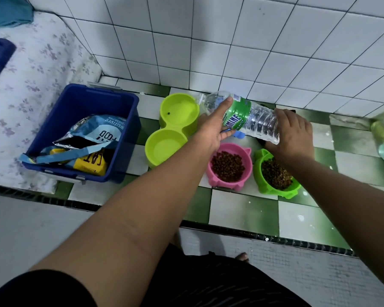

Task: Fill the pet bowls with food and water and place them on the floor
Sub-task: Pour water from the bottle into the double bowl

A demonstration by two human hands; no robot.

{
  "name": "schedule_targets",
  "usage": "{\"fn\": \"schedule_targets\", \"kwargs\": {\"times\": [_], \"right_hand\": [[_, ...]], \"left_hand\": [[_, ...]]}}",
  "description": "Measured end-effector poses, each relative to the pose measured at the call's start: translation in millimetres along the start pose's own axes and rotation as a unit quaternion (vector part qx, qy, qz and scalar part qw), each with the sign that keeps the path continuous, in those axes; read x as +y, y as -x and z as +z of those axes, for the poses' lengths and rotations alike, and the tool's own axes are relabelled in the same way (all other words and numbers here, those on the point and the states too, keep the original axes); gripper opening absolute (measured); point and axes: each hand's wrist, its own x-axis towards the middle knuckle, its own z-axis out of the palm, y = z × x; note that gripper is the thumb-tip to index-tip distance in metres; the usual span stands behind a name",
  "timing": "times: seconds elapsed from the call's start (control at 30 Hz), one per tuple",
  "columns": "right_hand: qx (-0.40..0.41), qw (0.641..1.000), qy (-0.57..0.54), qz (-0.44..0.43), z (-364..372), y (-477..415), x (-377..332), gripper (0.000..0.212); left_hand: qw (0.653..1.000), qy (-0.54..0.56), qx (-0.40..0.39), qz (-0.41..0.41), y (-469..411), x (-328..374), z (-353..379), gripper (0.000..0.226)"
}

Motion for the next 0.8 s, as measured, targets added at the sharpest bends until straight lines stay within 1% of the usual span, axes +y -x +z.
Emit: {"fn": "schedule_targets", "kwargs": {"times": [0.07, 0.23, 0.33, 0.53, 0.8], "right_hand": [[0.003, 1.000, -0.001, -0.001, -0.4, 1.4, -1.4, 0.090], [0.008, 1.000, 0.009, -0.004, -1.4, 3.7, -3.8, 0.091], [0.010, 1.000, 0.010, -0.004, -2.1, 3.1, -3.5, 0.091], [0.019, 1.000, 0.014, -0.010, -3.3, 1.1, -2.1, 0.091], [0.015, 1.000, 0.016, -0.014, -2.8, 0.1, -3.4, 0.089]], "left_hand": [[1.000, -0.002, -0.001, -0.002, -0.1, 0.8, -0.1, 0.067], [0.999, -0.013, -0.018, -0.024, 1.1, 3.4, -4.1, 0.041], [0.999, -0.011, -0.030, -0.034, 2.3, 4.9, -4.2, 0.037], [0.999, -0.017, -0.016, -0.036, 0.1, 3.6, -3.8, 0.069], [0.999, -0.009, 0.008, -0.031, -5.0, 2.3, -5.4, 0.085]]}}
